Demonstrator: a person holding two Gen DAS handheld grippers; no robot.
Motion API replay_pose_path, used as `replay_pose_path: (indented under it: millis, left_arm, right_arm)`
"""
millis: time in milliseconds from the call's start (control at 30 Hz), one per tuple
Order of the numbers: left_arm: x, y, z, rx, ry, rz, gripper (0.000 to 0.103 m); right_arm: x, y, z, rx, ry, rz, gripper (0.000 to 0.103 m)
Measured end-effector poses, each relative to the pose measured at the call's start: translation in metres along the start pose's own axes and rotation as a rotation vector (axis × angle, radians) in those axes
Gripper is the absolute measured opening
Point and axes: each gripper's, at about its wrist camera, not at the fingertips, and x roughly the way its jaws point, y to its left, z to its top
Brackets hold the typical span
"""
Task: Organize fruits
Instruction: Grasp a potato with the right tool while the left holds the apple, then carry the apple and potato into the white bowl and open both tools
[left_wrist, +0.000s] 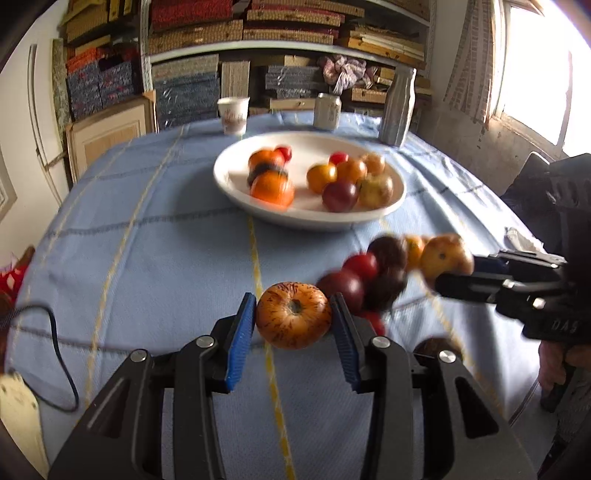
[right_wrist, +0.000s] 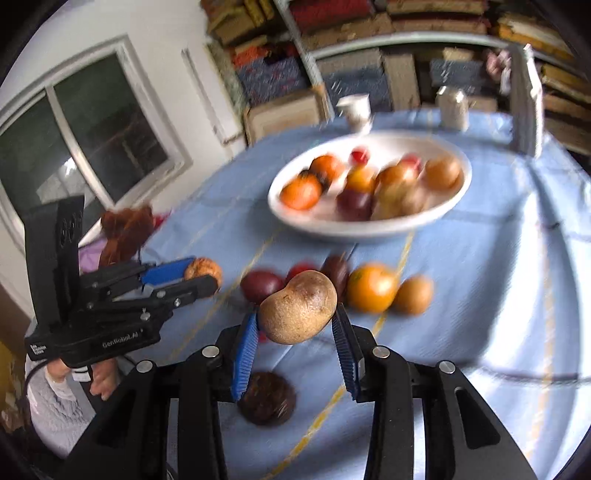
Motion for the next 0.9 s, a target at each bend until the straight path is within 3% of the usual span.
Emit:
replay_pose_path:
  millis: [167, 333, 533, 767, 867, 900]
  left_arm:
    - [0.001, -0.005, 0.060, 0.024, -0.060, 0.034, 0.041]
    - [0.035, -0.007, 0.114, -0.020, -0.073, 0.027, 0.041]
    - [0.093, -0.015, 0.134, -0.036, -0.033, 0.020, 0.041]
    - [0.140, -0.006, 0.146, -0.075, 0.020, 0.006, 0.041]
    - [0.146, -0.005, 0.147, -0.085, 0.018, 0.004, 0.045]
    - [0.146, -0.004, 0.147, -0.088, 0.015, 0.004, 0.050]
  right_arm:
    - [-0.031, -0.016, 0.055, -0.009, -0.090, -0.080, 0.040]
    - [-0.022, -0.044, 0.108, 0.028, -0.148, -0.153, 0.040]
    - [0.042, -0.083, 0.145, 0.088, -0.121, -0.198, 0.040]
    - [0.103, -0.107, 0.158, 0.118, -0.059, -0.210, 0.040]
    - [0.112, -0.112, 0.159, 0.125, -0.049, -0.216, 0.046]
    - [0.112, -0.113, 0.160, 0.128, -0.060, -0.208, 0.054]
